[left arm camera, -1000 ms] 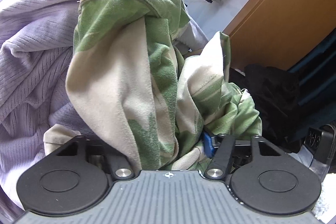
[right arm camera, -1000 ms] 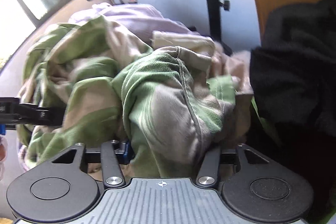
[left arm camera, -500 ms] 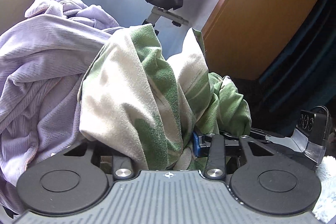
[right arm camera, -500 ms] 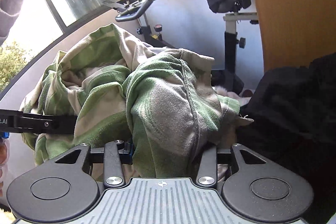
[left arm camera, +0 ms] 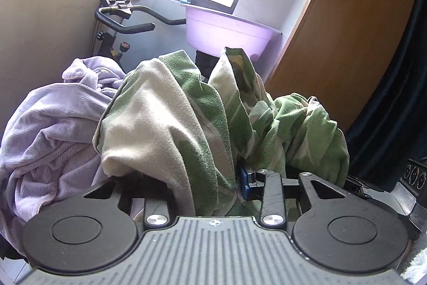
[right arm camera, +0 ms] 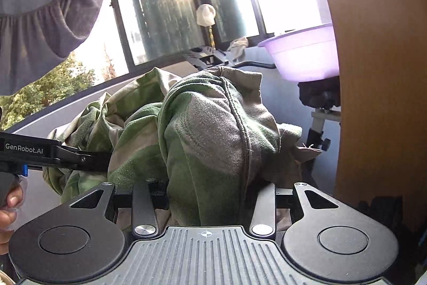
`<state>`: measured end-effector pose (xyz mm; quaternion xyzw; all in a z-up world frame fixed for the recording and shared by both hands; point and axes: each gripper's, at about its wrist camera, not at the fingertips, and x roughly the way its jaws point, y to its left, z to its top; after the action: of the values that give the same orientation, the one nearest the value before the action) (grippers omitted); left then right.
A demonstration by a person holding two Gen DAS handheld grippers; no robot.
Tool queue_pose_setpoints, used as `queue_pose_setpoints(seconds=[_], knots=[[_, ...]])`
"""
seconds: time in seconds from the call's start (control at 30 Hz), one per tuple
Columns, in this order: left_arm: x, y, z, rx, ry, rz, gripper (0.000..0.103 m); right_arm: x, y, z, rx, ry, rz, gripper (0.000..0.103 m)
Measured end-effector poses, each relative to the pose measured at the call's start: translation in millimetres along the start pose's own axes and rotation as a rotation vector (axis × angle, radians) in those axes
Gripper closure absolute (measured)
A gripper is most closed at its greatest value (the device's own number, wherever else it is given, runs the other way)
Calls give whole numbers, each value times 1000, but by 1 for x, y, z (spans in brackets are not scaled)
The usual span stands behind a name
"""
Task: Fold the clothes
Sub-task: 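Lift the held shirt with both tools and carry it to the patterned table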
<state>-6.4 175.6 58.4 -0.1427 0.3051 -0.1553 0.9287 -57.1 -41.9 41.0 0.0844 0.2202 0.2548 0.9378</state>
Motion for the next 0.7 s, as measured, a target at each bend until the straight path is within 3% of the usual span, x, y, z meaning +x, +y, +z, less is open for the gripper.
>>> queue_pose_setpoints(seconds=[0.3, 0.43, 0.7], knots=[[-51, -26, -33, -15, -40, -21, 72, -55, 37, -16, -31, 28, 44, 66], [-68, -33, -45, 20, -46, -75, 74, -78, 53, -28, -52, 12, 1, 67], [-93, -43, -92, 53, 37, -197, 77, -136, 91, -70, -35, 41, -88, 68]])
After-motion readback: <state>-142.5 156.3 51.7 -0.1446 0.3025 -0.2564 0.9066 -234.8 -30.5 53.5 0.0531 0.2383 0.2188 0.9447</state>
